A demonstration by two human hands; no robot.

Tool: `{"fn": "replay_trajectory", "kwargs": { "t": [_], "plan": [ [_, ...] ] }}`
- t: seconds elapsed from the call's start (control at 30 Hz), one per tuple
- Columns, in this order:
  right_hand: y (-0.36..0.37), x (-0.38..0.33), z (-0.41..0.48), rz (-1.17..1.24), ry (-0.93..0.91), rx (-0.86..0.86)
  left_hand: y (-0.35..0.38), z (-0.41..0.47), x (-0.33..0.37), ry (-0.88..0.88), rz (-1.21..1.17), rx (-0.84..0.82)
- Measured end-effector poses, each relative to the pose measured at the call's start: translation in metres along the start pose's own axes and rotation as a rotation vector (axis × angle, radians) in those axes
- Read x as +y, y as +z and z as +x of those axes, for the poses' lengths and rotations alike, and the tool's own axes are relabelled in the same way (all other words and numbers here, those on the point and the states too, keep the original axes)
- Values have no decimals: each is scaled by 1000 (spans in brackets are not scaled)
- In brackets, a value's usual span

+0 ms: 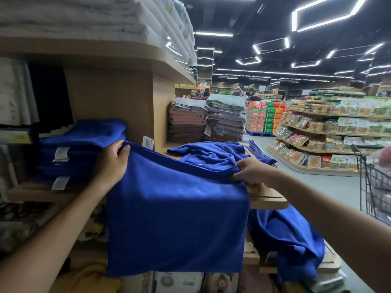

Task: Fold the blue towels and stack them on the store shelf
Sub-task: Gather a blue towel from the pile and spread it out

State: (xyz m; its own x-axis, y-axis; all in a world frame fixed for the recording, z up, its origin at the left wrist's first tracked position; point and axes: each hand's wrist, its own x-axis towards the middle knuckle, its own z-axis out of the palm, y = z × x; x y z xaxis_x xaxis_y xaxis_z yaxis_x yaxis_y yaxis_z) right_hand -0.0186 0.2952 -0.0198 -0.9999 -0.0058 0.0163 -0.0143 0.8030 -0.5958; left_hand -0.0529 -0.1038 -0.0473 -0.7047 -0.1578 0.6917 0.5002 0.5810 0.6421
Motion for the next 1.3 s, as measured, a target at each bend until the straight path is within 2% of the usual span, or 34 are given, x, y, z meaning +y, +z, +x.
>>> {"fn": "replay_trajectory", "kwargs": {
  "t": [0.1,0.23,0.3,0.4,0.5,0.57,0.67,0.77,0.83,1.0,1.2,1.3],
  "plan": [
    [-10,4,-4,236,32,-26,-4,-2,1,-53,-73,-17],
    [-38,11,-10,648,95,-255,-7,2,6,-119,-147,-34],
    [-53,9,-9,807,114,-319,-6,12,10,-126,-139,-31],
    [-76,5,2,938,163,-298,2,37,17,-140,-96,-9],
    [-90,-2,24,1024,184,-199,19,71,24,-199,-66,17],
    [-91,-7,43,1008,167,-52,33,91,27,-178,-37,14],
    [-77,-9,74,850,143,163,56,108,25,-126,194,16],
    [-54,-2,94,772,156,259,72,105,18,-53,385,-15],
    [-36,5,100,719,180,280,79,99,13,-7,421,-69],
    [-8,17,97,653,186,260,76,85,11,-29,390,-138],
    [-17,12,84,593,157,229,74,80,15,-176,226,-256],
    [-22,8,85,479,149,241,70,76,12,-186,307,-381]
  ]
}}
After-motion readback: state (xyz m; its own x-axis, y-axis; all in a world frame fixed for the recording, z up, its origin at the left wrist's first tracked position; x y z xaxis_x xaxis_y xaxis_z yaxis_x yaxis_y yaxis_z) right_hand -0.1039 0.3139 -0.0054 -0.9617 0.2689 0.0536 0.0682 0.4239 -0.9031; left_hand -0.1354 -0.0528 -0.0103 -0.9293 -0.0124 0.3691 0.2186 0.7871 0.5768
